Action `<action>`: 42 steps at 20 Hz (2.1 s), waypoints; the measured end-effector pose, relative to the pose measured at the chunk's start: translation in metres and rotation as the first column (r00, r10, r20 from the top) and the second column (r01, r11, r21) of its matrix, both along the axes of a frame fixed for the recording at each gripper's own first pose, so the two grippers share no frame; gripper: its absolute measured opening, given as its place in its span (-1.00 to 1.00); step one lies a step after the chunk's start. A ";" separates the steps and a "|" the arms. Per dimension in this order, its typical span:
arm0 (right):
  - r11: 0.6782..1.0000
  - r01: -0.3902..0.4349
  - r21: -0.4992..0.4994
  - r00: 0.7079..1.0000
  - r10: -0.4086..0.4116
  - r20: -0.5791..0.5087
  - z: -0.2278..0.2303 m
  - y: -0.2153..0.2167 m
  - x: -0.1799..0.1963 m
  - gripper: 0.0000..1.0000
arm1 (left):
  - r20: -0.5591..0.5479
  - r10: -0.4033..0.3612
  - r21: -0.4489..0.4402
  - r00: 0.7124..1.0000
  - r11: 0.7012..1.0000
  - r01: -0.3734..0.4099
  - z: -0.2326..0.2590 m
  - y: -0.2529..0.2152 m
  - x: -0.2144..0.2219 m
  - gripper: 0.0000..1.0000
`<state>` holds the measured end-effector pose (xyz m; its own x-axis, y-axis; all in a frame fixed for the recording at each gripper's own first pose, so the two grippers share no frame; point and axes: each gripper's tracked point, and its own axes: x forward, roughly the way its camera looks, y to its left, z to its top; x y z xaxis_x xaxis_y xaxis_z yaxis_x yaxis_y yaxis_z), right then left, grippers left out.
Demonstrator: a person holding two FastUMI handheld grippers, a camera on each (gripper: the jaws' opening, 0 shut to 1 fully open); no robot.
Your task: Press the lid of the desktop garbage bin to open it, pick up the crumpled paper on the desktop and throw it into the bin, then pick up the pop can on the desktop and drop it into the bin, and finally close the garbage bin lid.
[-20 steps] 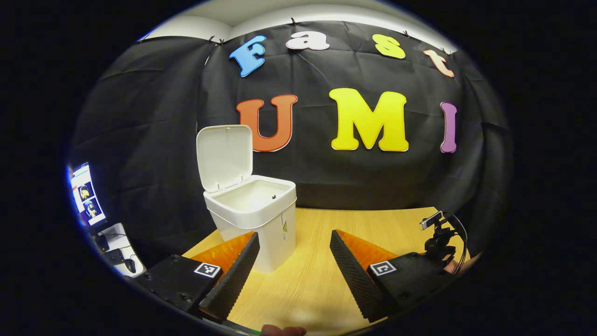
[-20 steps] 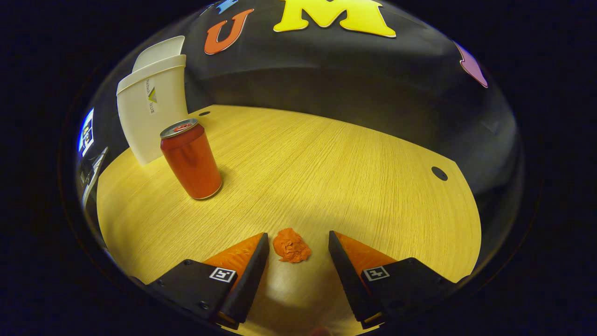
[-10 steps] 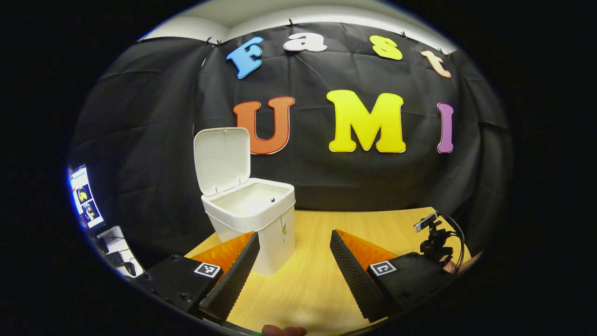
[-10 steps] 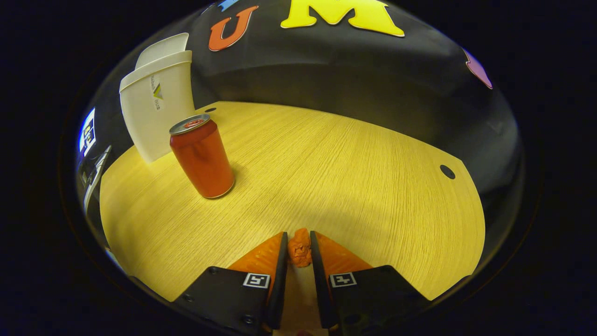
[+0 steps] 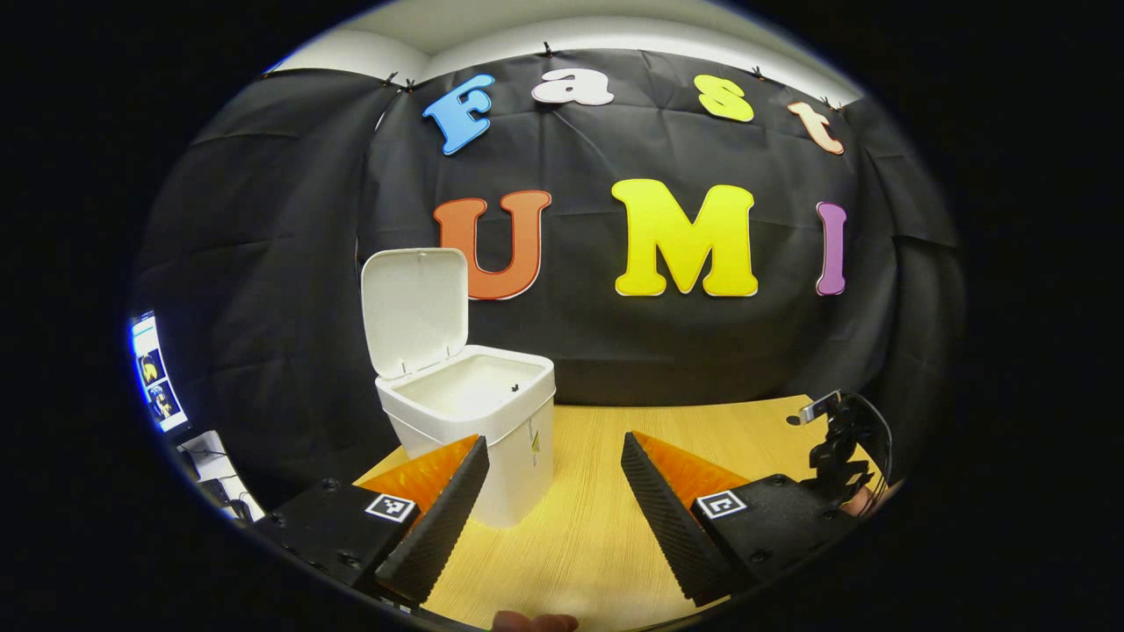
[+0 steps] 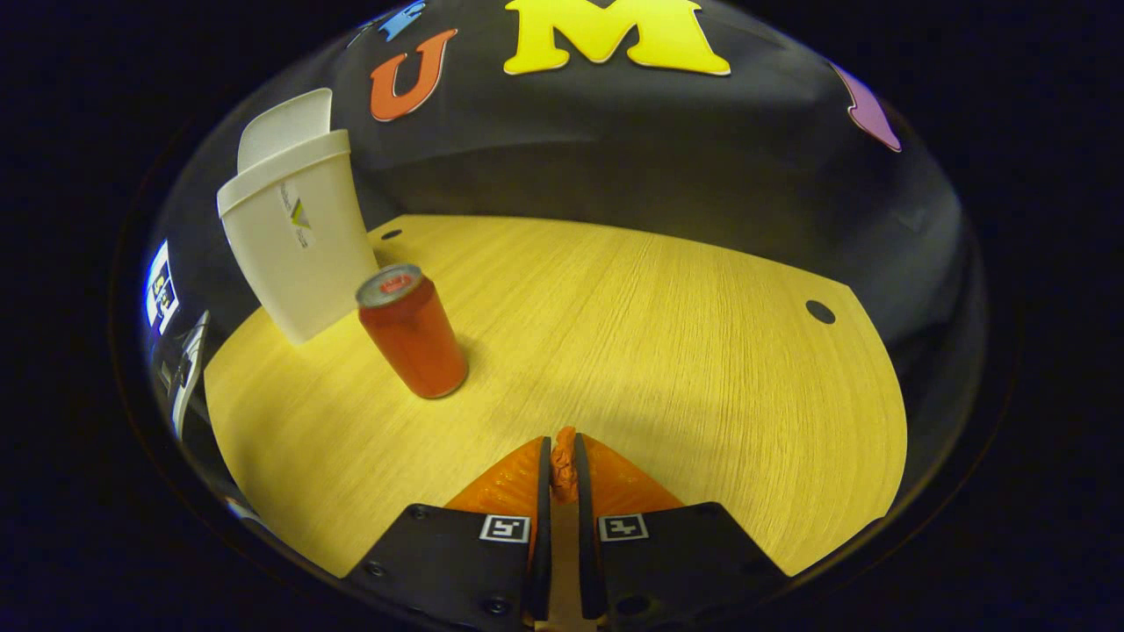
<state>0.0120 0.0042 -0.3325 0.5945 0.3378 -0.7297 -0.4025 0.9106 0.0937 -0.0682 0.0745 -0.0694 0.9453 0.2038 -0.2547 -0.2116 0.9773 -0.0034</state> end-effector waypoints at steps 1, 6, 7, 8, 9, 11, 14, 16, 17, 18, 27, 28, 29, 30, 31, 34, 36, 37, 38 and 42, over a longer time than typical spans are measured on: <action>1.000 -0.006 0.022 0.999 0.006 0.035 0.025 0.009 0.005 -0.72 | 0.009 0.000 -0.008 1.000 1.000 0.000 0.000 0.003 0.000 1.00; 0.995 -0.046 0.093 0.985 0.030 0.172 0.125 0.054 0.020 -0.72 | 0.040 -0.002 -0.023 0.999 1.000 0.003 0.003 0.023 0.000 0.99; 0.993 -0.062 0.101 0.981 0.042 0.190 0.142 0.065 0.022 -0.72 | 0.044 -0.001 -0.021 0.999 1.000 0.002 0.002 0.029 -0.001 1.00; 0.991 -0.080 0.109 0.975 0.055 0.214 0.159 0.076 0.023 -0.72 | 0.046 0.001 -0.020 0.999 1.000 0.000 0.001 0.034 -0.003 1.00; 0.988 -0.098 0.117 0.968 0.068 0.241 0.176 0.089 0.028 -0.72 | 0.047 0.005 -0.019 0.999 1.000 -0.004 0.000 0.041 -0.006 1.00; 0.980 -0.139 0.146 0.955 0.093 0.282 0.205 0.118 0.031 -0.73 | 0.046 0.020 -0.025 0.999 1.000 -0.019 -0.003 0.055 -0.011 1.00; 0.960 -0.208 0.187 0.931 0.136 0.338 0.242 0.172 0.043 -0.73 | 0.042 0.053 -0.038 0.998 0.998 -0.052 -0.005 0.075 -0.022 1.00; 0.944 -0.250 0.215 0.919 0.162 0.358 0.259 0.211 0.049 -0.74 | 0.051 0.086 -0.043 0.995 0.996 -0.084 -0.001 0.093 -0.032 1.00; 0.936 -0.272 0.225 0.911 0.175 0.373 0.267 0.232 0.053 -0.74 | 0.053 0.102 -0.047 0.993 0.994 -0.099 0.000 0.100 -0.036 1.00; 0.928 -0.293 0.230 0.904 0.190 0.383 0.271 0.252 0.055 -0.74 | 0.051 0.119 -0.048 0.992 0.992 -0.116 -0.001 0.109 -0.042 1.00; 0.856 -0.478 0.196 0.841 0.382 0.383 0.257 0.406 0.044 -0.74 | 0.042 0.286 -0.066 0.957 0.957 -0.283 -0.004 0.176 -0.096 0.99; 0.852 -0.489 0.186 0.836 0.398 0.378 0.252 0.417 0.042 -0.74 | 0.039 0.304 -0.065 0.952 0.951 -0.301 -0.005 0.181 -0.100 1.00; 0.853 -0.494 0.167 0.832 0.408 0.375 0.246 0.425 0.043 -0.73 | 0.041 0.317 -0.065 0.948 0.947 -0.314 -0.005 0.185 -0.104 1.00; 0.857 -0.493 0.148 0.832 0.414 0.369 0.239 0.431 0.045 -0.73 | 0.043 0.330 -0.063 0.943 0.943 -0.327 -0.005 0.189 -0.108 1.00; 0.859 -0.492 0.142 0.833 0.418 0.363 0.234 0.435 0.046 -0.67 | 0.040 0.341 -0.061 0.939 0.939 -0.338 -0.006 0.193 -0.112 0.99; 0.867 -0.487 0.105 0.832 0.424 0.359 0.223 0.440 0.050 -0.55 | 0.035 0.351 -0.070 0.936 0.935 -0.348 -0.010 0.195 -0.115 1.00; 0.873 -0.480 0.091 0.835 0.422 0.352 0.219 0.442 0.051 -0.43 | 0.033 0.356 -0.067 0.934 0.933 -0.353 -0.010 0.196 -0.117 0.99; 0.874 -0.477 0.092 0.838 0.420 0.348 0.218 0.443 0.052 -0.31 | 0.034 0.362 -0.060 0.932 0.931 -0.360 -0.009 0.198 -0.117 0.99; 0.875 -0.475 0.096 0.840 0.418 0.346 0.218 0.443 0.052 -0.22 | 0.035 0.362 -0.055 0.931 0.931 -0.360 -0.009 0.199 -0.116 0.99; 0.878 -0.460 0.134 0.850 0.392 0.351 0.231 0.434 0.048 0.21 | 0.053 0.331 -0.043 0.942 0.943 -0.329 -0.004 0.193 -0.104 1.00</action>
<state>0.0604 0.4387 -0.1012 0.5365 0.7305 -0.4226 -0.7852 0.6156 0.0673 -0.1721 0.2670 -0.0736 0.8400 0.4991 -0.2130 -0.5205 0.8520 -0.0562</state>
